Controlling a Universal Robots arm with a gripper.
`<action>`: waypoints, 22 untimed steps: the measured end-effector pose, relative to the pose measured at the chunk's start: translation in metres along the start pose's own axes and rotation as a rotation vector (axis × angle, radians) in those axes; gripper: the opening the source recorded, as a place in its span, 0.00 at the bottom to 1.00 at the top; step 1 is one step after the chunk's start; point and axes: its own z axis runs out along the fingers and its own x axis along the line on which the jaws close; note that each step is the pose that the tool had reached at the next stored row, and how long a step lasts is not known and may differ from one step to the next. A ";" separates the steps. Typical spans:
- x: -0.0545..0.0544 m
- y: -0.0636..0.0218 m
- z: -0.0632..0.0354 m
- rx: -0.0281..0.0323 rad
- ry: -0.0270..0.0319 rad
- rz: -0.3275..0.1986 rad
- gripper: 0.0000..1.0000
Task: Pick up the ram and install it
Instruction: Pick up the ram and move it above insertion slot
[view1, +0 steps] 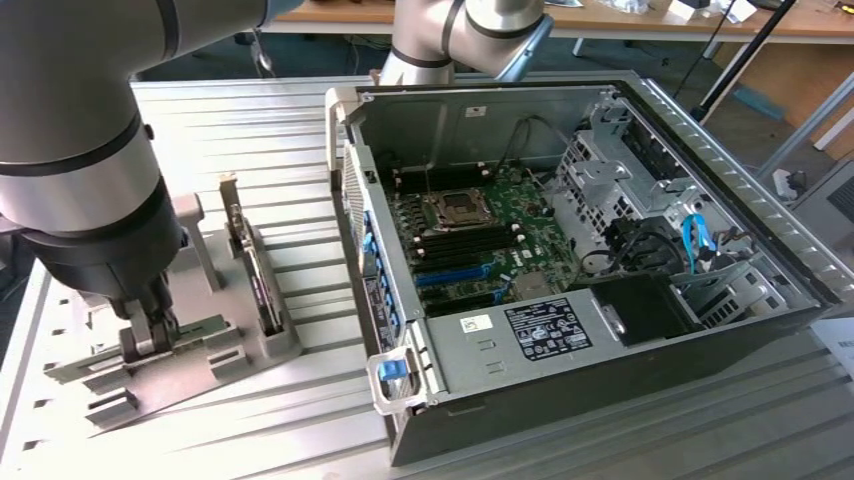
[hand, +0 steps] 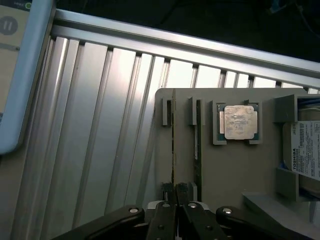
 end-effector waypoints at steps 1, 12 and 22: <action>0.000 0.0001 -0.0017 0.0000 0.0000 0.000 0.12; -0.001 0.0016 -0.0346 -0.0001 0.0000 0.000 0.12; -0.001 0.0030 -0.0670 0.0000 0.0000 0.000 0.12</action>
